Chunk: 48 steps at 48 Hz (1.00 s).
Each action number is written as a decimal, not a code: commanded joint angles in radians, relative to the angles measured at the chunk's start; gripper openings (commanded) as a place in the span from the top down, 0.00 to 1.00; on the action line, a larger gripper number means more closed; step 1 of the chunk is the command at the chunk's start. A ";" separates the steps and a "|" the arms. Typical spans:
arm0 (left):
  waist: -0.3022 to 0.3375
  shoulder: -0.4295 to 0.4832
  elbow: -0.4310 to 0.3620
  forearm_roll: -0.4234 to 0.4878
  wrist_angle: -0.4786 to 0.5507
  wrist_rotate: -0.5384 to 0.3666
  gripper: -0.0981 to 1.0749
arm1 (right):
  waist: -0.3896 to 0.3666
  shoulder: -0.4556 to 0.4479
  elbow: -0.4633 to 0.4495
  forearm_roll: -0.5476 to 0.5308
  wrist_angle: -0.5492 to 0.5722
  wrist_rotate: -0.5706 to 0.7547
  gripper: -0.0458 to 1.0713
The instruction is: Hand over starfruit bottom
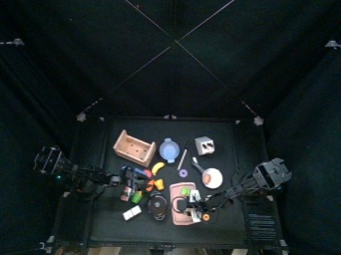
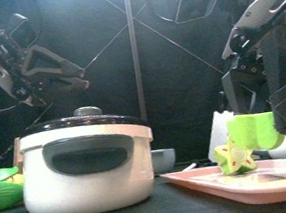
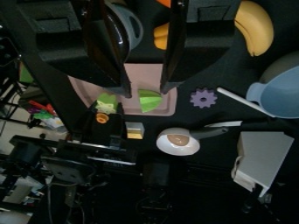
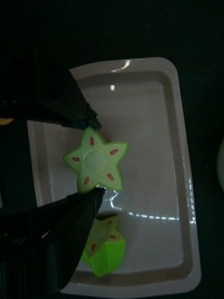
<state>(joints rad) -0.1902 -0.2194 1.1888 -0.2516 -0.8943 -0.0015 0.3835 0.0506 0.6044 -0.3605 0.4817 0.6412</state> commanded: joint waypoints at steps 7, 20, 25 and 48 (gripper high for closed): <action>-0.003 0.000 -0.023 0.002 -0.011 0.003 0.27 | -0.026 -0.051 -0.041 -0.058 -0.003 0.006 0.29; 0.000 0.002 -0.063 -0.002 -0.011 -0.006 0.26 | -0.109 -0.083 -0.067 -0.199 -0.018 0.009 0.29; 0.000 0.002 -0.081 -0.012 -0.011 -0.020 0.25 | -0.149 -0.095 -0.084 -0.249 -0.025 0.011 0.29; 0.035 0.054 -0.195 -0.207 -0.005 -0.179 0.04 | -0.241 -0.123 -0.144 -0.511 -0.002 0.009 0.29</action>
<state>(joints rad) -0.1641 -0.1764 1.0247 -0.4111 -0.8943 -0.1657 0.1549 -0.0245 0.4924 -0.8468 0.4740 0.6489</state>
